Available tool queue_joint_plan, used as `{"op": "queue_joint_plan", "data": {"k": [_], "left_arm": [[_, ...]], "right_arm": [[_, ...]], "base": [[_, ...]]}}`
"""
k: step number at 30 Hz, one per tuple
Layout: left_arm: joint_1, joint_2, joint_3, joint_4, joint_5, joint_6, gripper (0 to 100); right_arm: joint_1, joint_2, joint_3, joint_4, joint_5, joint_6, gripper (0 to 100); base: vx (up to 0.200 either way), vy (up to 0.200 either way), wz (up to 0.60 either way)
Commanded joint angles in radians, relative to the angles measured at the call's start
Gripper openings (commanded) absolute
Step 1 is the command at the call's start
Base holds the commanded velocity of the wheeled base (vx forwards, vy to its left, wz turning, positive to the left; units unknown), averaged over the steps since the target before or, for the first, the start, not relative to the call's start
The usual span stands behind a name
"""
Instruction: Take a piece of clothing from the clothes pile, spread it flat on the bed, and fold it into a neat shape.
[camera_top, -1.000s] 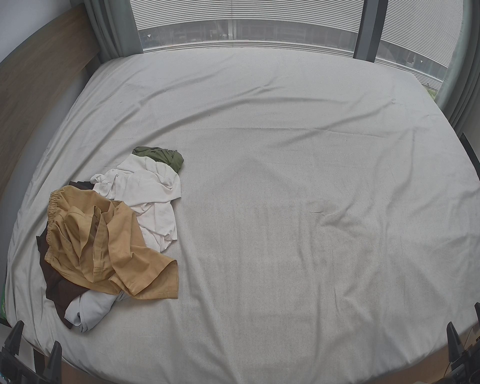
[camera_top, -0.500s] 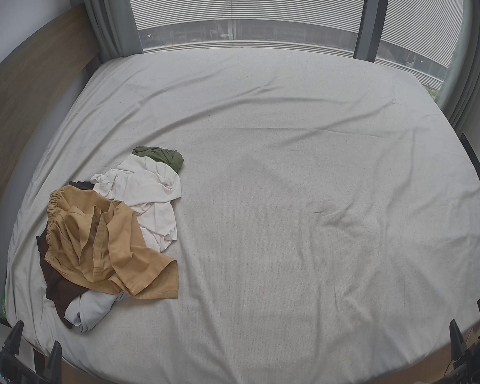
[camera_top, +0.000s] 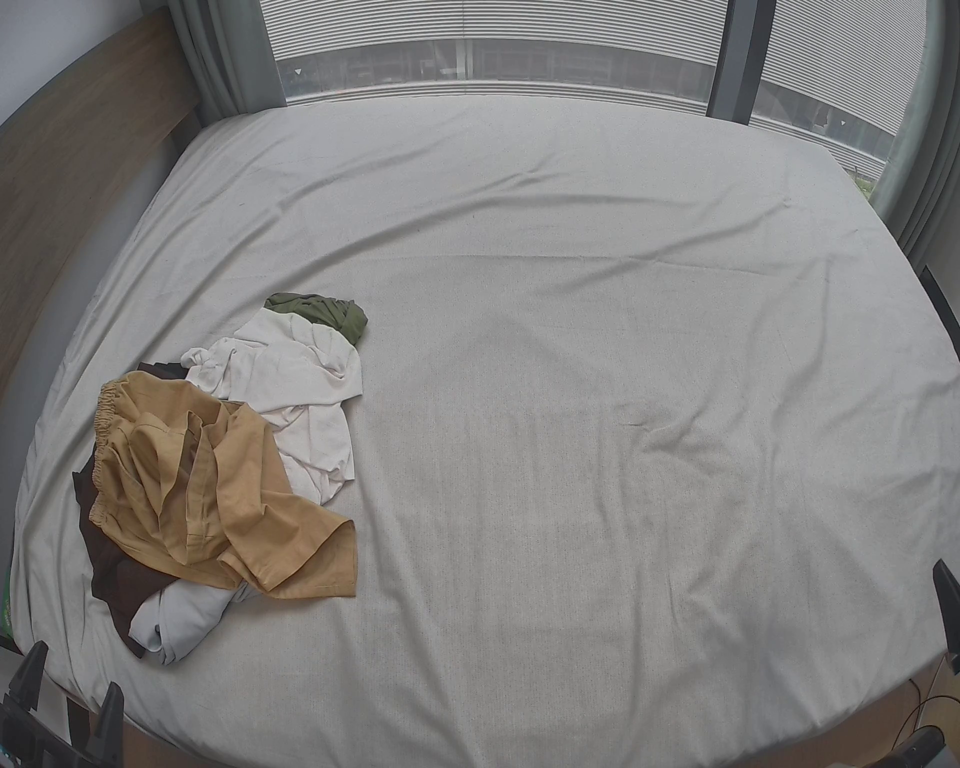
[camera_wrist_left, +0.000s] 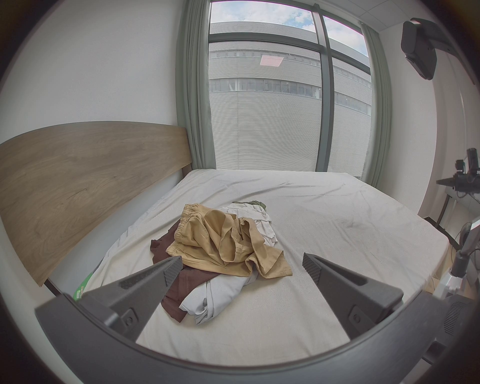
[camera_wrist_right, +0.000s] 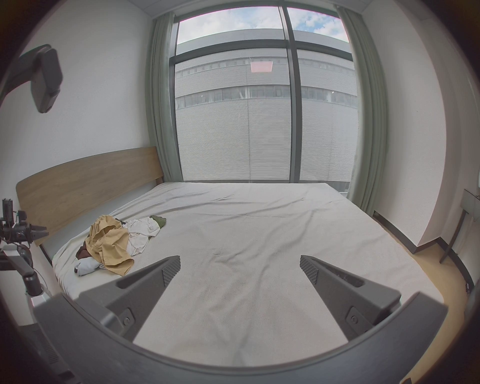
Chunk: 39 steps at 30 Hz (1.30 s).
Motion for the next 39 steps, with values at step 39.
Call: {"op": "queue_joint_plan", "data": {"k": [39], "left_arm": [[-0.001, -0.016, 0.018, 0.001, 0.001, 0.000, 100]], "right_arm": [[0.455, 1.112, -0.388, -0.362, -0.006, 0.361, 100]], "base": [[0.000, 0.000, 0.00]]}}
